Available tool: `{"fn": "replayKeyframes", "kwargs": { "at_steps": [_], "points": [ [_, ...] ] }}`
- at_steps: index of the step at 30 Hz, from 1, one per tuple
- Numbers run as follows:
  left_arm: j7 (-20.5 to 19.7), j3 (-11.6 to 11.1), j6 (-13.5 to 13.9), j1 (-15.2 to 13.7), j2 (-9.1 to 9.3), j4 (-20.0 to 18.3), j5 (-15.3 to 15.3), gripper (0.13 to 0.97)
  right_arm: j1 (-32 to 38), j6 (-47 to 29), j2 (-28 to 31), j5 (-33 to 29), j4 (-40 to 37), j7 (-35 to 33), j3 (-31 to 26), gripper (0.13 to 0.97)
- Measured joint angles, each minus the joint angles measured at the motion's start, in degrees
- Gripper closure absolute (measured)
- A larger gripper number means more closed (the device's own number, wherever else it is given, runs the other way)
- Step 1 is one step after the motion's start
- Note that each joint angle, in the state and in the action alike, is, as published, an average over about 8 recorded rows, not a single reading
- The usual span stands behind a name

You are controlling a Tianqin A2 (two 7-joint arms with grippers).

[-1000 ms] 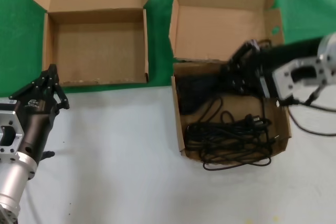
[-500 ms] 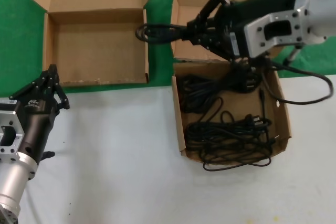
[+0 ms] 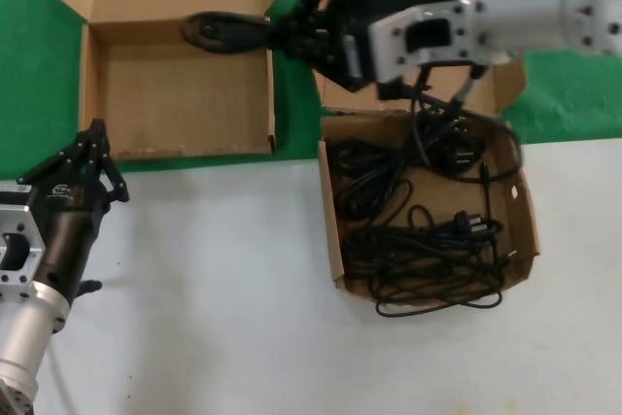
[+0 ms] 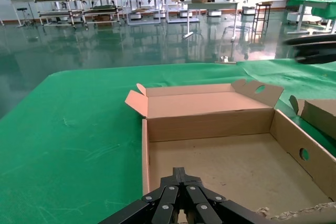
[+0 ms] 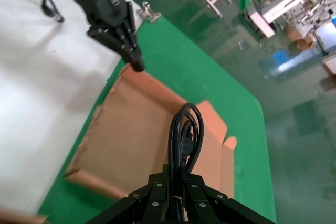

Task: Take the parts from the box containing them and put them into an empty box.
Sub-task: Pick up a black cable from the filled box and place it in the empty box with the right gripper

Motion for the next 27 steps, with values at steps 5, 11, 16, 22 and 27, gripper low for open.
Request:
{"fn": "replayKeyframes", "kwargs": {
  "at_steps": [5, 11, 16, 22, 27],
  "points": [
    [0.0, 0.0, 0.0, 0.0, 0.00, 0.0, 0.0, 0.952, 1.3, 3.5, -4.9, -0.7, -5.9, -2.3, -1.5, 0.913],
    [0.0, 0.0, 0.0, 0.0, 0.00, 0.0, 0.0, 0.952, 2.4, 8.0, -10.2, -0.9, -12.5, -5.1, -2.6, 0.913],
    [0.0, 0.0, 0.0, 0.0, 0.00, 0.0, 0.0, 0.952, 2.8, 12.3, -13.4, -0.9, -17.2, -8.3, -3.0, 0.912],
    [0.0, 0.0, 0.0, 0.0, 0.00, 0.0, 0.0, 0.952, 2.9, 15.8, -15.4, -0.9, -20.6, -11.4, -3.3, 0.889],
    [0.0, 0.0, 0.0, 0.0, 0.00, 0.0, 0.0, 0.952, 2.9, 17.3, -16.0, -0.5, -21.8, -12.9, -3.3, 0.853]
  ]
}}
